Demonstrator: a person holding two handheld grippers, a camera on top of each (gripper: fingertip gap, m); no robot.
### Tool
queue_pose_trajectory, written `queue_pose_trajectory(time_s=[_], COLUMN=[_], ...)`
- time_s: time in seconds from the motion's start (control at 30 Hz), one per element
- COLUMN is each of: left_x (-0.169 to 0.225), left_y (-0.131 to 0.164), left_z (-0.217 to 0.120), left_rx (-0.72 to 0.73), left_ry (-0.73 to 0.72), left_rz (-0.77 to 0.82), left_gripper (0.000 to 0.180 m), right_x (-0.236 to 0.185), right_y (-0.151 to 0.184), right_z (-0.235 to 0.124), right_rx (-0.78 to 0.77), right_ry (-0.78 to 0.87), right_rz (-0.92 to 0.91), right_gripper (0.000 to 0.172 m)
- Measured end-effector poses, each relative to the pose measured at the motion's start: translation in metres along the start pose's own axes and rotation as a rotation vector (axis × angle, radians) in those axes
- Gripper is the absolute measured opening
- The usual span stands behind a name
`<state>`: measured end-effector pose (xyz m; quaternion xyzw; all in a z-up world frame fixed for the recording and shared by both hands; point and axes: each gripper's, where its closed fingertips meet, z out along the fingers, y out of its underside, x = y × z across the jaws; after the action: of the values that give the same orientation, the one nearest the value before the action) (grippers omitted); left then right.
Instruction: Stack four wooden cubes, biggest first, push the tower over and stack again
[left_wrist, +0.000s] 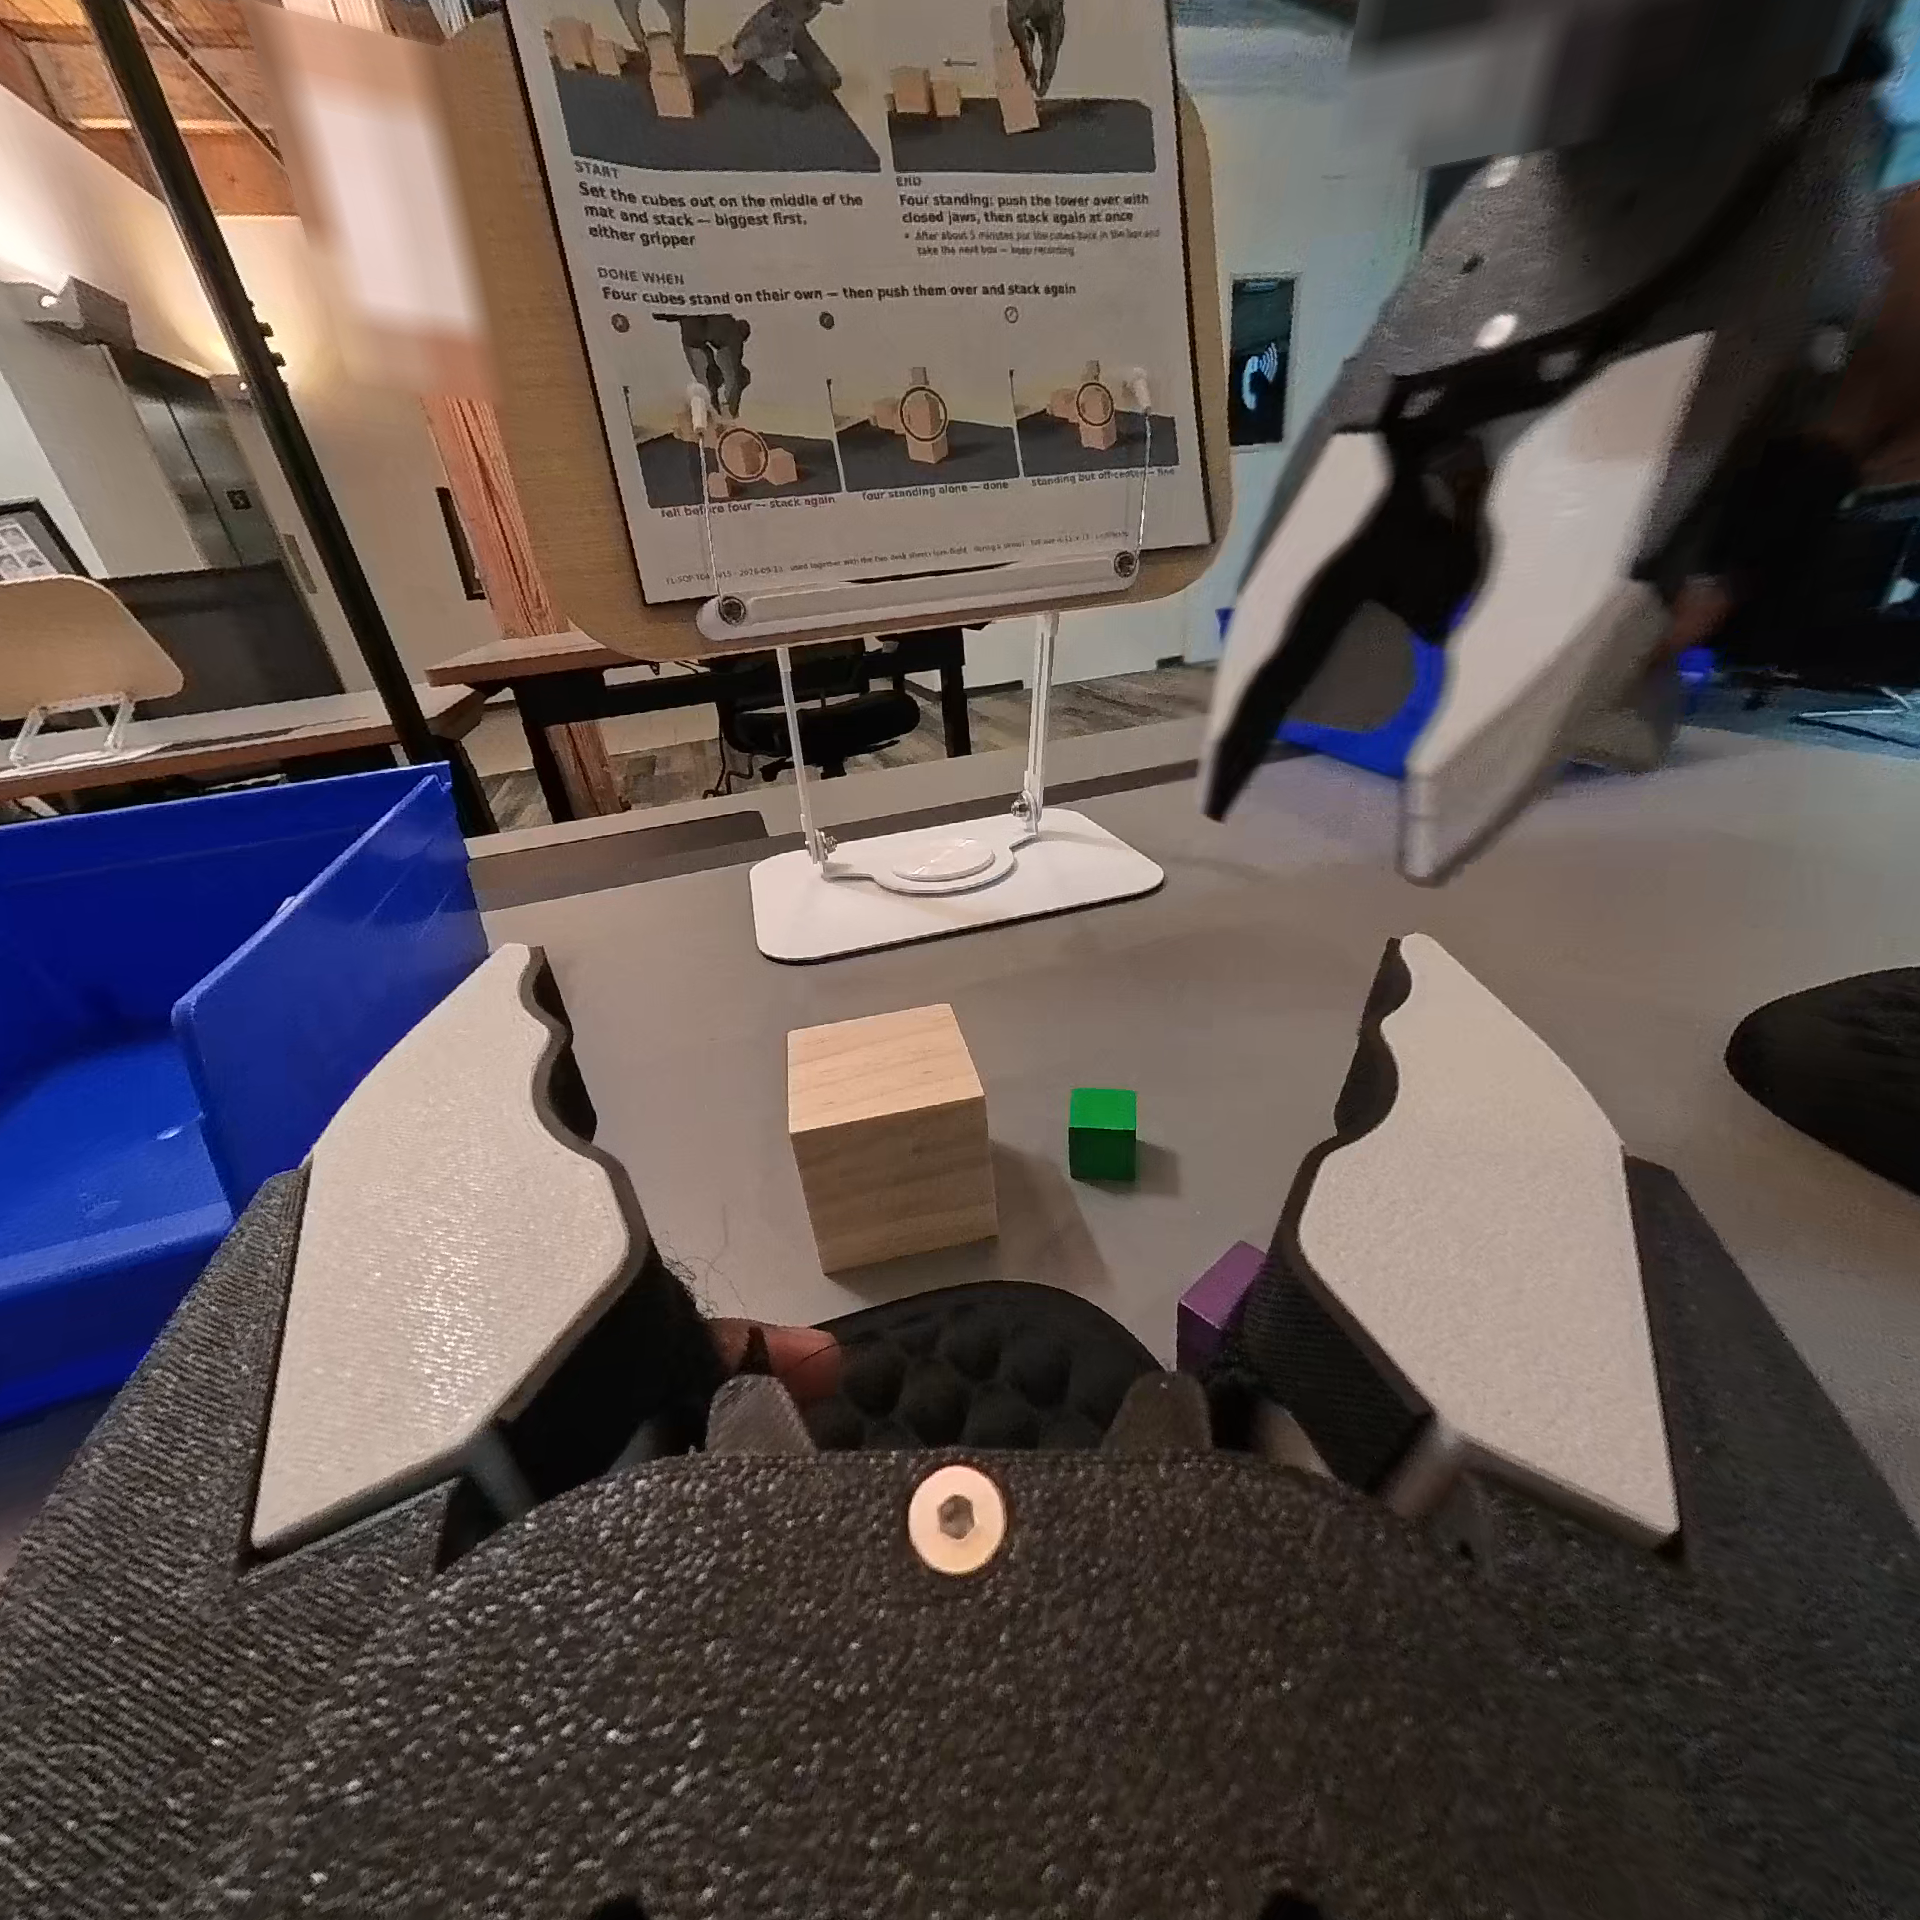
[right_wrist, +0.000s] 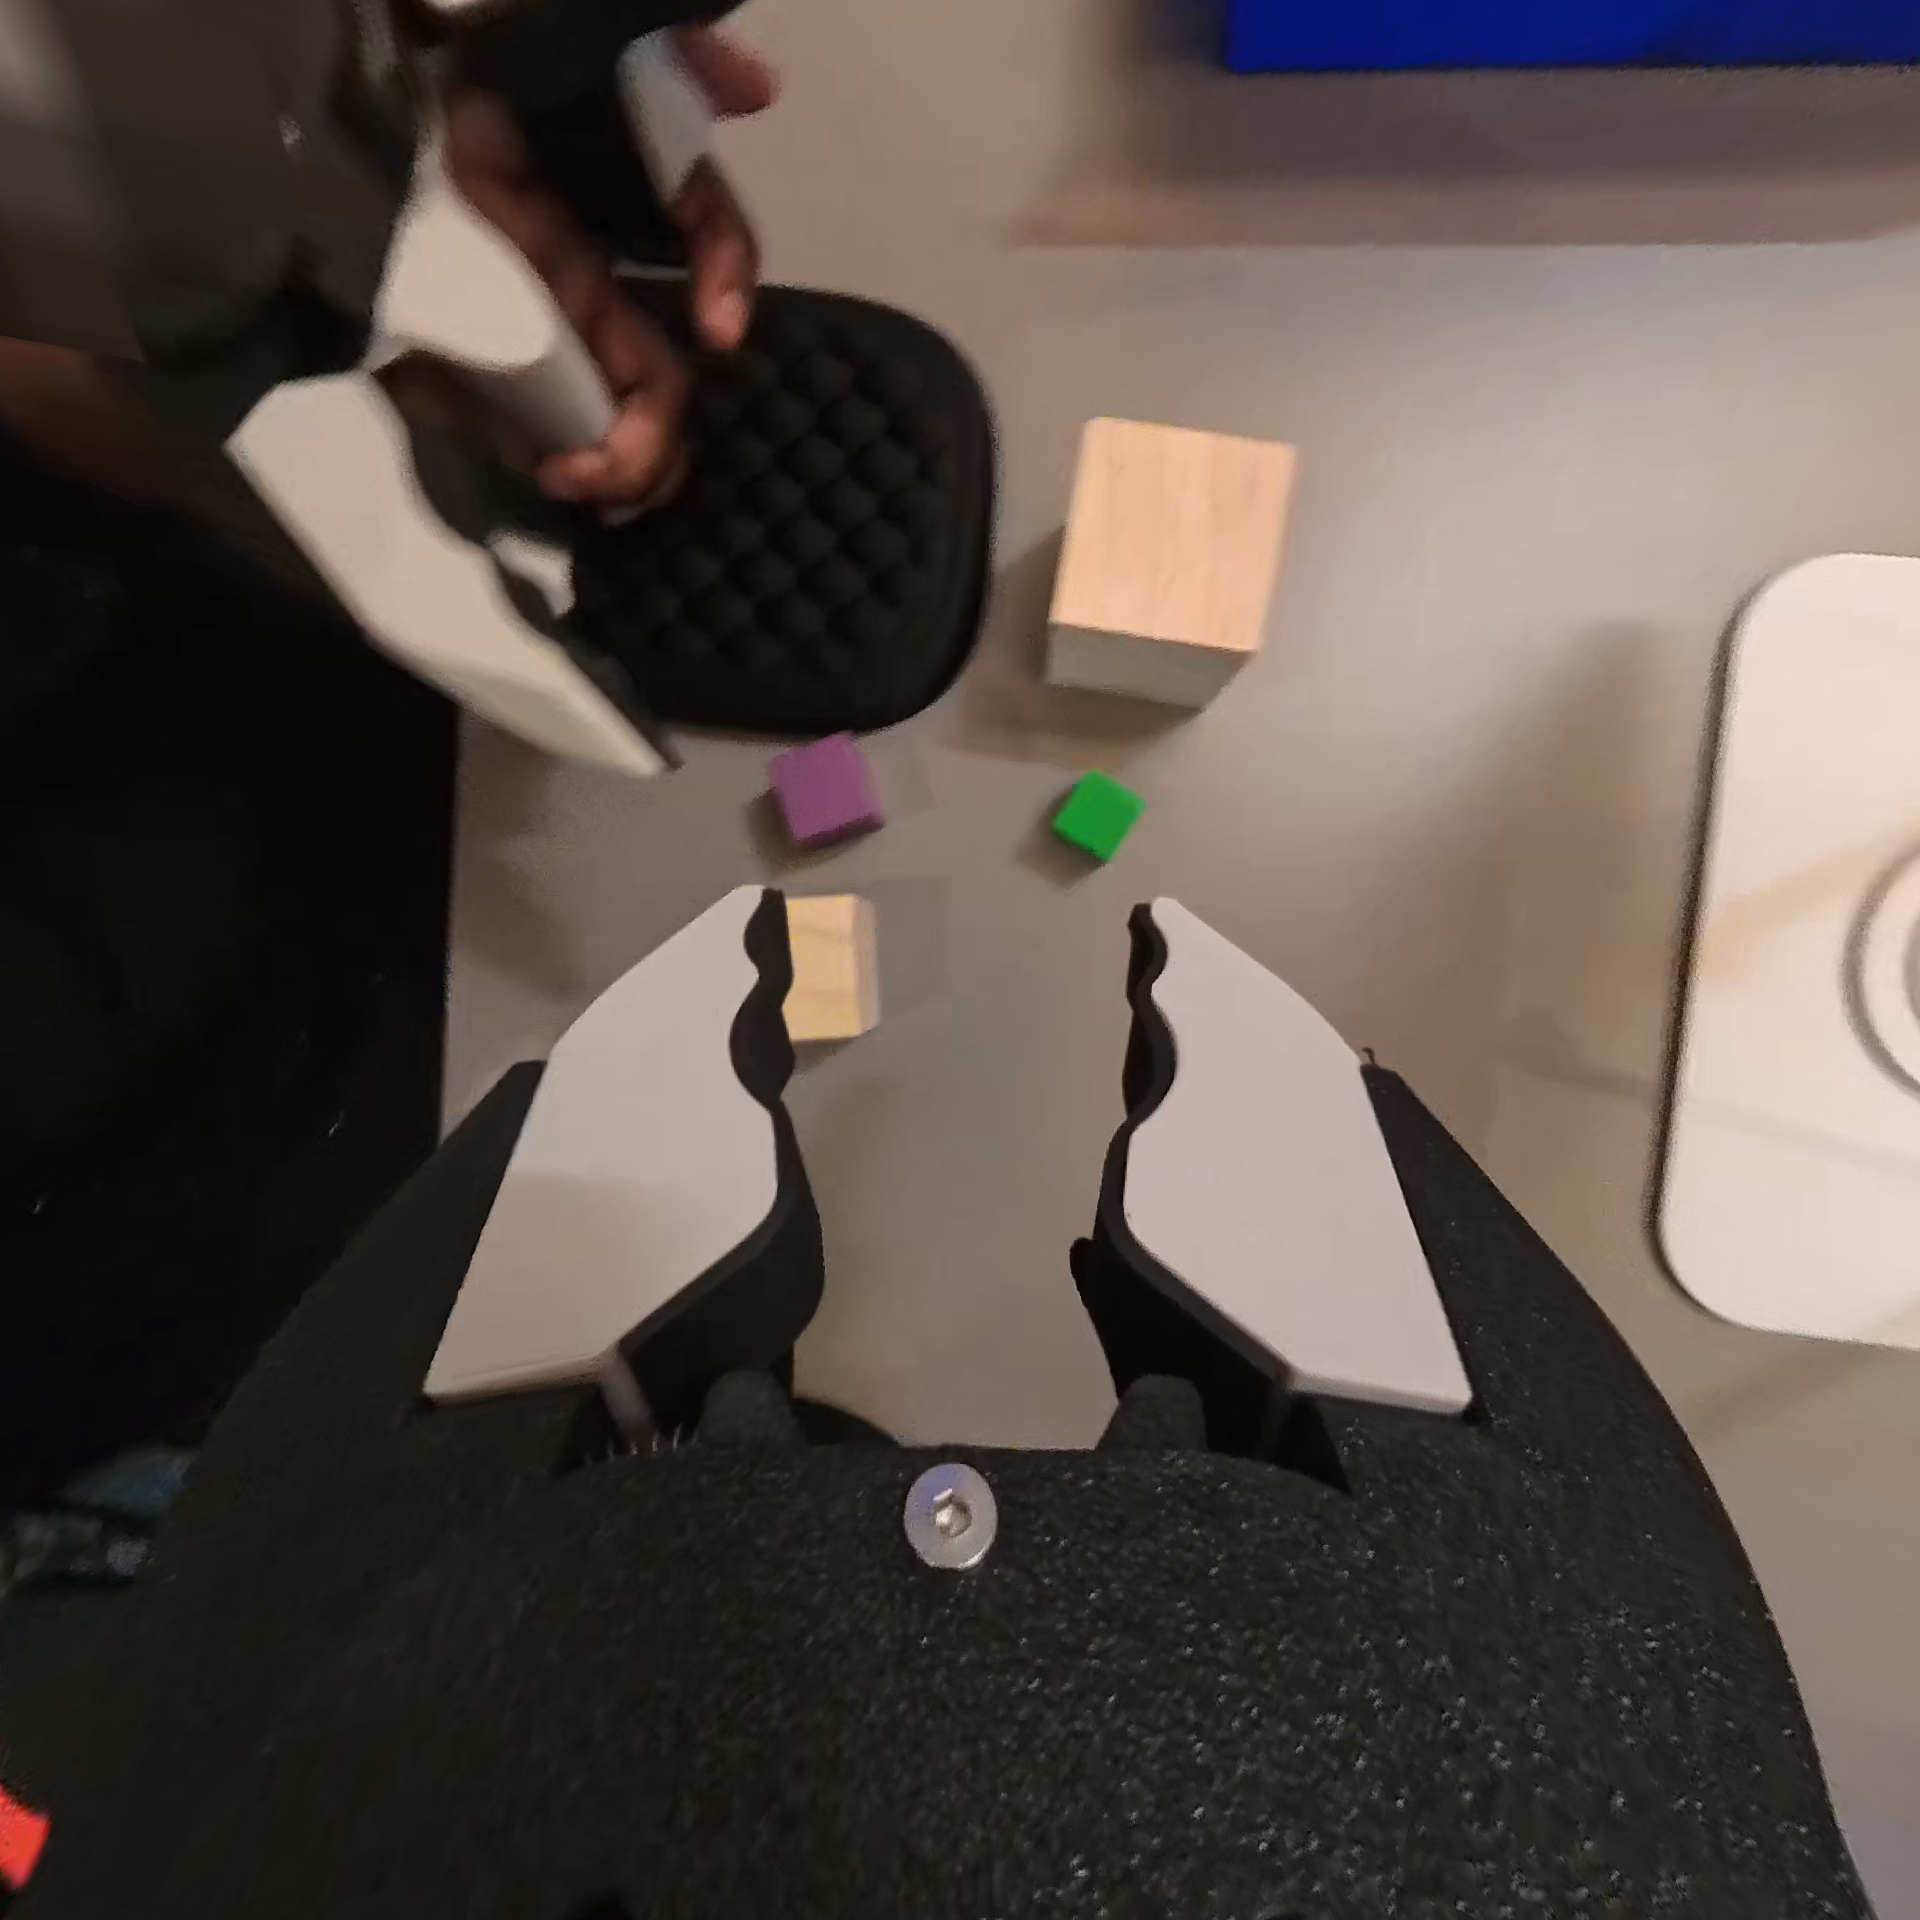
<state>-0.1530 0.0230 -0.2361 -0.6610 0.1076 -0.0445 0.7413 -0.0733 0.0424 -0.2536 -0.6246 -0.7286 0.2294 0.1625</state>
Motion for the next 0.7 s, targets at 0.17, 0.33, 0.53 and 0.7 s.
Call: queue_pose_trajectory(time_s=[0.17,0.33,0.53,0.7], left_x=[0.001,0.001,0.001,0.001], left_y=[0.001,0.001,0.001,0.002], left_z=[0.001,0.001,0.001,0.001], left_rx=[-0.009,-0.012,-0.011,-0.012], left_ry=[0.0,0.0,0.001,0.003], left_rz=[0.011,0.014,0.01,0.008], left_gripper=[0.139,0.139,0.139,0.138], right_x=[-0.032,-0.043,-0.048,-0.045], right_y=[0.029,0.043,0.058,0.059], right_z=[0.018,0.046,0.068,0.069], right_rx=[-0.068,-0.135,-0.21,-0.227], right_ry=[-0.055,-0.025,-0.026,-0.024], right_rz=[-0.054,-0.037,-0.034,-0.019], right_gripper=[0.06,0.059,0.058,0.044])
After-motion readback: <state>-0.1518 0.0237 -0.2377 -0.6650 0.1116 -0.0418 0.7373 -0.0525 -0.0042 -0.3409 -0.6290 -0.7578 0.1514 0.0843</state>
